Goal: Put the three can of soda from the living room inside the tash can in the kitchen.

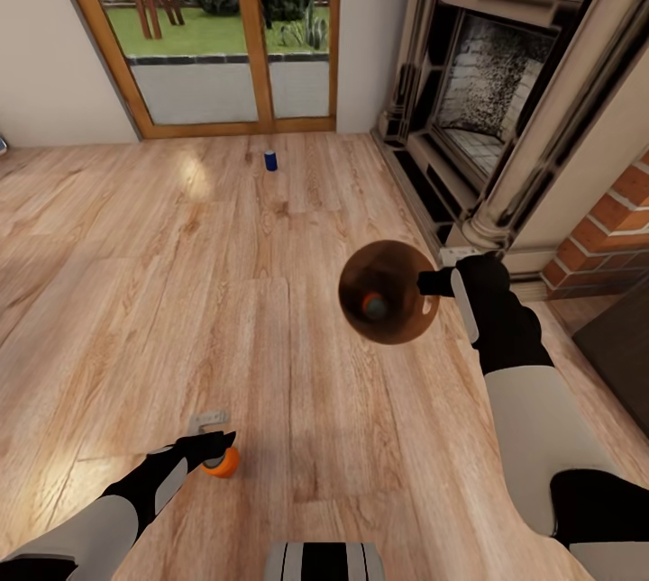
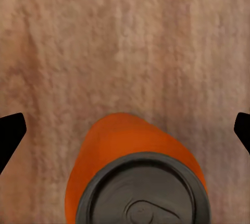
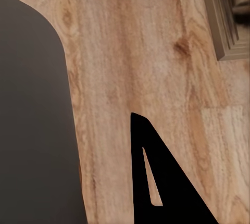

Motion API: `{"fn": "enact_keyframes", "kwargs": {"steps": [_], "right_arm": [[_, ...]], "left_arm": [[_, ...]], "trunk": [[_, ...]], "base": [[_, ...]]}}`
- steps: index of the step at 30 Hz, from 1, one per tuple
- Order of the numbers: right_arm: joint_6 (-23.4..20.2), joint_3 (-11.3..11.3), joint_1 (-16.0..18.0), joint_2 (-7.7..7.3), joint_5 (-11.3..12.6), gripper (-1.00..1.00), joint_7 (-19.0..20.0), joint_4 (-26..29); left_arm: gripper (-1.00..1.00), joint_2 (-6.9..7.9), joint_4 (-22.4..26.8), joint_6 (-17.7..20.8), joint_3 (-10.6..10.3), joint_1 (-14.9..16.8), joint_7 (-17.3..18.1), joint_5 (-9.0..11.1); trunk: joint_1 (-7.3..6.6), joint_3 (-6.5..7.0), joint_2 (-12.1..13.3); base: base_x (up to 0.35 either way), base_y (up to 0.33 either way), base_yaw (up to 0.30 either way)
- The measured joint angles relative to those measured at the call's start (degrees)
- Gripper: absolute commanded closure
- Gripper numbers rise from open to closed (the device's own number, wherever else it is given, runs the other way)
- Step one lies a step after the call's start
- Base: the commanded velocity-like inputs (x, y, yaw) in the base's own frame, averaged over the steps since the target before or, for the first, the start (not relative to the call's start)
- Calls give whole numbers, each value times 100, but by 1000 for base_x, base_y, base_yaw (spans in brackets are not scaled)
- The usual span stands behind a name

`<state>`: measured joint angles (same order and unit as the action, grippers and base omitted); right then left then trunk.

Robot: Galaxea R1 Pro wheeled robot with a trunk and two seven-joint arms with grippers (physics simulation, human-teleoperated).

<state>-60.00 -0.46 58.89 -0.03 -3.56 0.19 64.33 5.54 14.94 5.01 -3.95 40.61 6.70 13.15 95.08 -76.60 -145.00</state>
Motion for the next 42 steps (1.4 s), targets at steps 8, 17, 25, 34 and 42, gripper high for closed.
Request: {"fn": "enact_keyframes", "kwargs": {"steps": [8, 17, 25, 34, 42], "right_arm": [[0, 19, 22, -1, -17, 100, -1, 7], [0, 29, 23, 11, -8, 100, -2, 4], [0, 35, 19, 11, -17, 100, -2, 1], [0, 35, 16, 11, -14, 100, -2, -1], [0, 35, 15, 11, -13, 100, -1, -1]], "left_arm": [[-100, 0, 0, -3, 0, 0, -2, -2], [-100, -2, 0, 8, 0, 0, -12, -12], [-100, -63, 0, 6, 0, -4, -15, -13], [-100, -85, 0, 1, 0, -8, -11, -12], [100, -88, 7, -8, -2, -9, -6, -1]], "trunk": [[0, 0, 0], [24, -199, -11], [36, -310, -19], [36, -310, -19], [36, -310, -19]], "base": [[0, 0, 0], [0, 0, 0], [0, 0, 0], [0, 0, 0], [0, 0, 0]]}}
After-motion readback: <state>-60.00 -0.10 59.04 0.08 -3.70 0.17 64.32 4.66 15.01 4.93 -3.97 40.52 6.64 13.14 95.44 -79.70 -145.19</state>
